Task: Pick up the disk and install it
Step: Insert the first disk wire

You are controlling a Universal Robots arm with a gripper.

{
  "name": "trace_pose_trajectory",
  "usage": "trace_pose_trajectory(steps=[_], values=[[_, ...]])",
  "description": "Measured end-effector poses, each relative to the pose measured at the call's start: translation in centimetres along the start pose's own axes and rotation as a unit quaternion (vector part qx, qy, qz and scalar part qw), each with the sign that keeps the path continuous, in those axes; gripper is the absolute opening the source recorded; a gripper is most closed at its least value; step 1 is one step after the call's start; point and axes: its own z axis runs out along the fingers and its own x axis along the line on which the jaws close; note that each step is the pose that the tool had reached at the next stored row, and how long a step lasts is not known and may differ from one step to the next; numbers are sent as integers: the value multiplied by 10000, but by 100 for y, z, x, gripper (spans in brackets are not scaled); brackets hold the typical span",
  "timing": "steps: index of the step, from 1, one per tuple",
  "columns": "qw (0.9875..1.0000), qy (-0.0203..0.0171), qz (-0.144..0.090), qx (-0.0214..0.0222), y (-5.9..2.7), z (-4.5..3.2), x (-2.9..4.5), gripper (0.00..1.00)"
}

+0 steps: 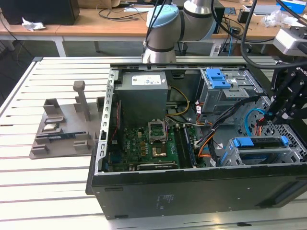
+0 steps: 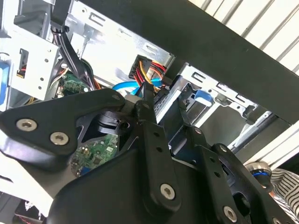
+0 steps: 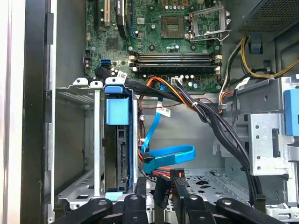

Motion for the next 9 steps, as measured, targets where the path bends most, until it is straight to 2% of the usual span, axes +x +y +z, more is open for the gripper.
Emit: trace_pose_trajectory(steps=[3, 6, 9], values=[[10000, 4, 0, 0, -1, 2, 0, 35], [10000, 8, 0, 0, -1, 2, 0, 17], [10000, 14, 1, 0, -1, 2, 0, 17]])
